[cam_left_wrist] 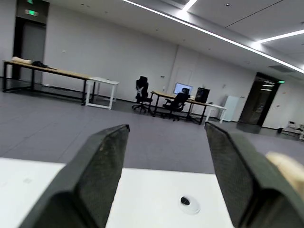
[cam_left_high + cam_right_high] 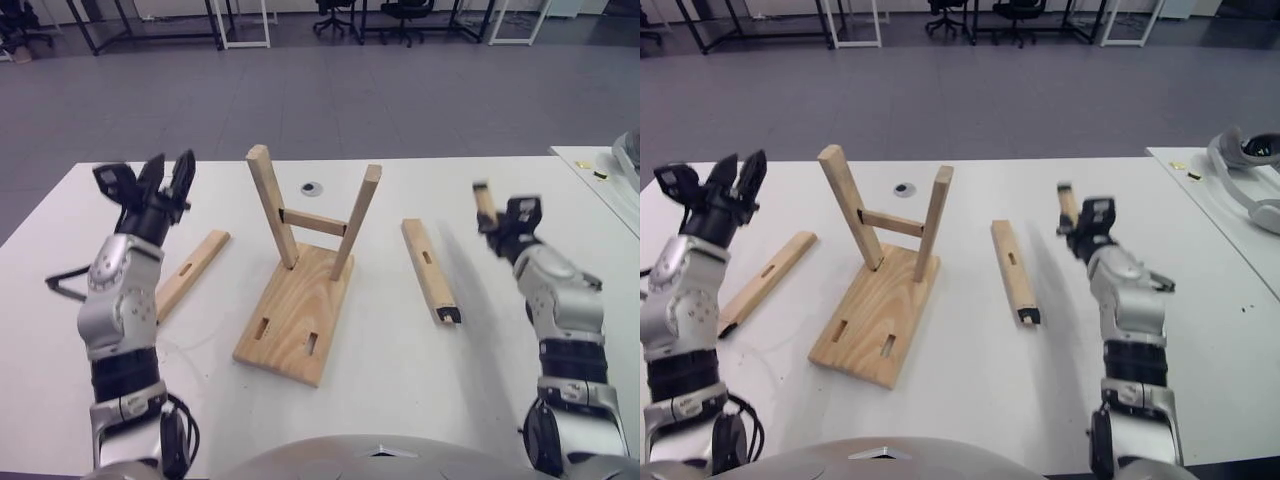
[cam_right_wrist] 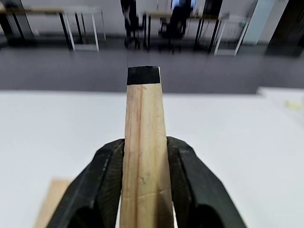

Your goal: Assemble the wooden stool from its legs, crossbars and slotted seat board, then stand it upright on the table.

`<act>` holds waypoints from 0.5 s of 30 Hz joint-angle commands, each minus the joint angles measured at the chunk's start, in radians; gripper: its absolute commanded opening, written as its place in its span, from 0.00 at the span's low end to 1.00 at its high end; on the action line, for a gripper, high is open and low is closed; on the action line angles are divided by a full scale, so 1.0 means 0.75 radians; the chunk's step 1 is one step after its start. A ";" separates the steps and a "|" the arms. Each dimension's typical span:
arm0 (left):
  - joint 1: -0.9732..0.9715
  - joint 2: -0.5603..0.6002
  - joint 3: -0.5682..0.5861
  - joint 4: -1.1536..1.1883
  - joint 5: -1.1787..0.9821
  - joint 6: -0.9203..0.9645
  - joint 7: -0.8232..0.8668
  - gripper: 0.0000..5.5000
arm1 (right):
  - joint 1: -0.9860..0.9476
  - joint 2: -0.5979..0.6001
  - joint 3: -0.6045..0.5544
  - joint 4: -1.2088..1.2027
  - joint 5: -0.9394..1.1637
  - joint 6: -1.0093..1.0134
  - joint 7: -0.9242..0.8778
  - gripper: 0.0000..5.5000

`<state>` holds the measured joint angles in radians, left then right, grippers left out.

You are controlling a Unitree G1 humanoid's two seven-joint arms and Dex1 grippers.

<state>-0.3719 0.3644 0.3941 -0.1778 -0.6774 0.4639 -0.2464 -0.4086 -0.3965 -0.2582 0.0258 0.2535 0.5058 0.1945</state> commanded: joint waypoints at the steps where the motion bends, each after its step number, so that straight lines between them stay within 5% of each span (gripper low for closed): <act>1: -0.387 0.025 -0.041 -0.066 -0.442 0.456 0.136 0.53 | -0.275 0.081 0.055 -0.250 0.130 -0.090 0.067 0.24; 7: -0.744 -0.137 -0.106 0.026 -1.035 0.674 0.395 0.53 | -0.383 0.252 0.249 -0.498 0.399 -0.027 0.223 0.24; 15: -0.787 -0.146 -0.174 0.123 -1.145 0.666 0.486 0.53 | -0.333 0.273 0.313 -0.532 0.467 0.007 0.269 0.24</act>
<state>-0.9332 0.2476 0.2759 -0.0959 -1.5295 0.9605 0.0977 -0.6730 -0.1926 -0.0398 -0.3548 0.5913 0.4937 0.3849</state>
